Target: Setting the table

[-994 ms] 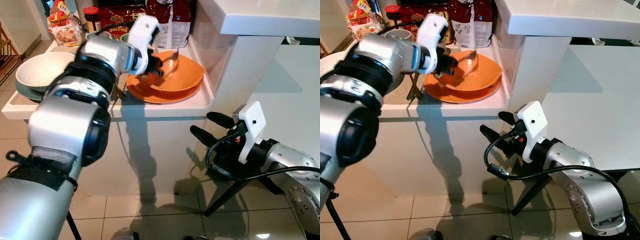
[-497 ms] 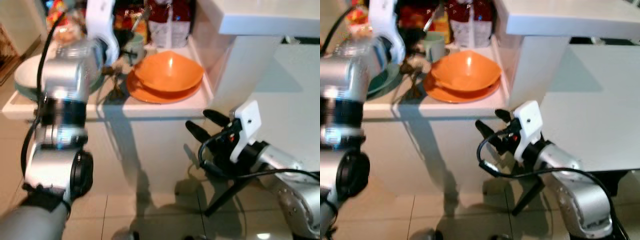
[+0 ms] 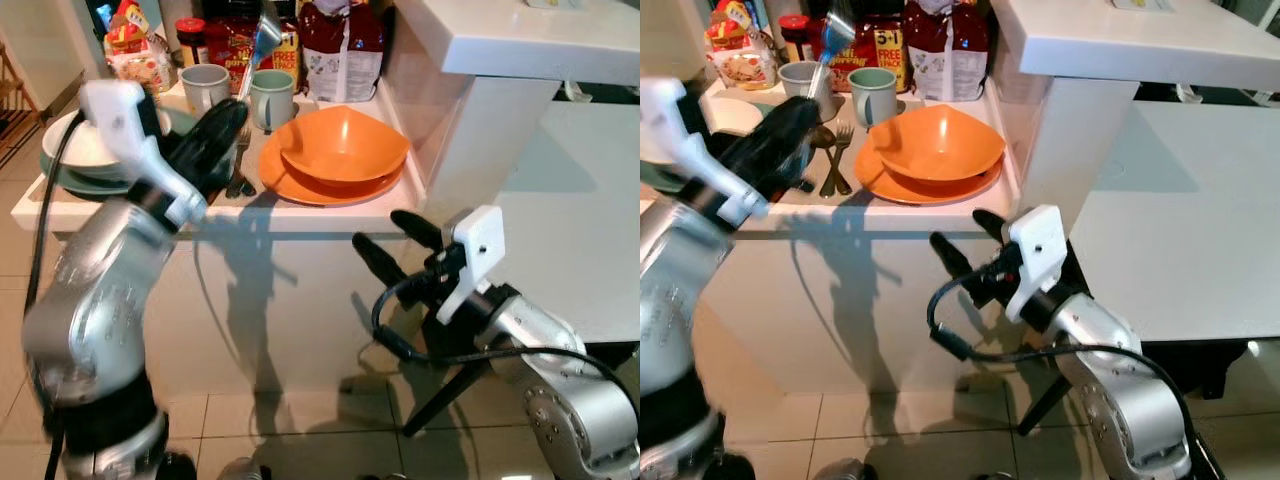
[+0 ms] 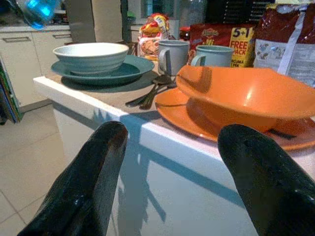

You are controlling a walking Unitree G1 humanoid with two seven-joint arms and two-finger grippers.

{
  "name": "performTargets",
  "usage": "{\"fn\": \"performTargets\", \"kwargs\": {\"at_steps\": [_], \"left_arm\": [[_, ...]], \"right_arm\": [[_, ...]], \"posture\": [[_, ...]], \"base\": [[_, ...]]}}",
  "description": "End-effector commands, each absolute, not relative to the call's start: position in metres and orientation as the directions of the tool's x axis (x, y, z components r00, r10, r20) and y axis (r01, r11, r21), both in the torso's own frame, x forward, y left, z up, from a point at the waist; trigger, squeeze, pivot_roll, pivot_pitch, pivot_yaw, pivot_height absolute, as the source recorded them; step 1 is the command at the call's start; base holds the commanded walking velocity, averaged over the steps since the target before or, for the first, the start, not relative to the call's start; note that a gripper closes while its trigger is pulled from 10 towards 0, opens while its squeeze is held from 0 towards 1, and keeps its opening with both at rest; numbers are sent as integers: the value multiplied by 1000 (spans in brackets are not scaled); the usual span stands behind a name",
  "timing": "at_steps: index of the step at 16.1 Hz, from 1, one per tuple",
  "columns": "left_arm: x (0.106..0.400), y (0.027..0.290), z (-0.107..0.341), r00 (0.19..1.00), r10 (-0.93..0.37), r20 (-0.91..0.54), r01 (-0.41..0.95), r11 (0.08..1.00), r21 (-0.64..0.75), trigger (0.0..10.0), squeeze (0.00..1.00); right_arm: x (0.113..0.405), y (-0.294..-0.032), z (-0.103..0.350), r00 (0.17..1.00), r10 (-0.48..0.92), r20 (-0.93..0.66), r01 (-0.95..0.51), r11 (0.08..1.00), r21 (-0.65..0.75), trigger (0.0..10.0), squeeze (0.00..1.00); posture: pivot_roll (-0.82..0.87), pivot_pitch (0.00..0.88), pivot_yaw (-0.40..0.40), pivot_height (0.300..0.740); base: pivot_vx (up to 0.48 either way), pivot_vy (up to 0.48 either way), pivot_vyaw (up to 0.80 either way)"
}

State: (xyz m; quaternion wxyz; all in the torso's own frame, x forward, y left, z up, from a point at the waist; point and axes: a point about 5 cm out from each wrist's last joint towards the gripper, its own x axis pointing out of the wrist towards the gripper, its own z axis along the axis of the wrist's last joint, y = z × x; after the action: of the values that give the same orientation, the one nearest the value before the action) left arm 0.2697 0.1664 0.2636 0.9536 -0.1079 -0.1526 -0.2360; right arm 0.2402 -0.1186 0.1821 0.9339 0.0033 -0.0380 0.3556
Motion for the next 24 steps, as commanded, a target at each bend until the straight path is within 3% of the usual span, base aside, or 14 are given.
{"fn": "performTargets", "kwargs": {"at_steps": [1,3,7,9,16,24], "left_arm": [[262,166,261,823,-435,364,500,860,-104,10000,0],[251,168,237,842,-449,298,476,879,-19,10000,0],[243,170,203,892,-403,203,420,906,-50,10000,0],[238,164,188,899,-409,153,410,912,29,10000,0],[237,150,194,890,-404,211,394,915,89,10000,0],[234,153,186,916,-344,208,334,939,82,10000,0]], "right_arm": [[239,-122,181,738,670,78,-669,742,-43,10000,0],[236,-126,176,733,676,76,-673,737,-56,10000,0],[237,-137,164,787,614,65,-604,787,-127,10000,0],[240,-140,160,822,565,73,-552,822,-144,10000,0],[239,-141,155,847,525,89,-513,849,-128,10000,0],[245,-160,154,884,462,74,-453,884,-115,10000,0]], "posture": [[32,9,-38,740],[31,5,-37,740],[27,9,-36,740],[26,17,-38,740],[20,35,-32,740],[16,54,-28,740]], "base": [[0,0,0],[0,0,0],[0,-471,0],[0,-480,259],[0,-480,747],[0,-480,0]]}}
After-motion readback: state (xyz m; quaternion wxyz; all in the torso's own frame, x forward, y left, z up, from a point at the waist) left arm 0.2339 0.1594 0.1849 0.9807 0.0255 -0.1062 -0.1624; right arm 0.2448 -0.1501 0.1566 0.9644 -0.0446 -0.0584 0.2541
